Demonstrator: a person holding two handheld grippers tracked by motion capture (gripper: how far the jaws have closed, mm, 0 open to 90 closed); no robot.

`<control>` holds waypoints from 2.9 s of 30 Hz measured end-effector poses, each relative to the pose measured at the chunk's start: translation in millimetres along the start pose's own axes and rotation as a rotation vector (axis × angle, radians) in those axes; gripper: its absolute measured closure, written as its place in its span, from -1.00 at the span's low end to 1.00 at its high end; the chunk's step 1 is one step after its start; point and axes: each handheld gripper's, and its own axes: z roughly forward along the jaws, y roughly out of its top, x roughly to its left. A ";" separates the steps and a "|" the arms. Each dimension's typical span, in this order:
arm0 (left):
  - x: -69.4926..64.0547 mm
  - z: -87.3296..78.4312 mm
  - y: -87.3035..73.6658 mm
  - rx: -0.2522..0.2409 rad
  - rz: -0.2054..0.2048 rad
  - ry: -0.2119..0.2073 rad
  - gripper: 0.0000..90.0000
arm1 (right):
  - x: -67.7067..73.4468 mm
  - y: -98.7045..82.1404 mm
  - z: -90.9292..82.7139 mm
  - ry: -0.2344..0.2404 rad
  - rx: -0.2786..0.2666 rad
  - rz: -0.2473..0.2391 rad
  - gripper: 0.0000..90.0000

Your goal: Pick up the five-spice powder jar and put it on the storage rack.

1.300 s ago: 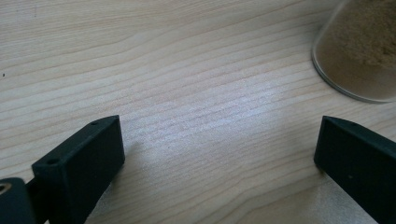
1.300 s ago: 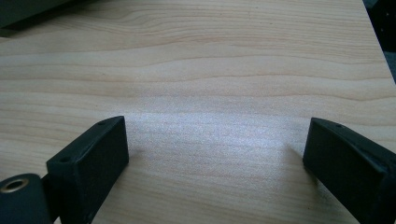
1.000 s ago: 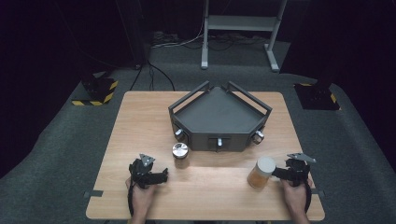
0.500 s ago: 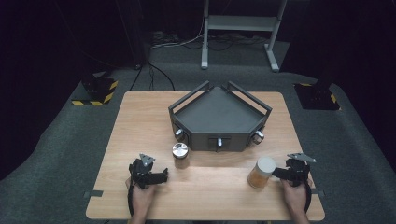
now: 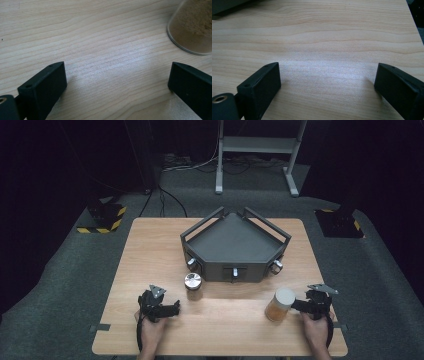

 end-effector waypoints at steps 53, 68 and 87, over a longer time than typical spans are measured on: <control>-3.3 -4.8 5.1 0.010 0.032 -0.035 -0.97 | 0.0 0.0 0.0 0.000 0.000 0.000 -0.85; -8.6 -6.6 9.9 0.050 0.046 -0.147 -0.97 | 0.0 0.0 0.0 0.000 0.000 0.000 -0.85; -25.4 3.9 15.0 0.078 0.081 -0.222 -0.94 | 0.0 0.0 -0.1 0.000 0.000 -0.001 -0.85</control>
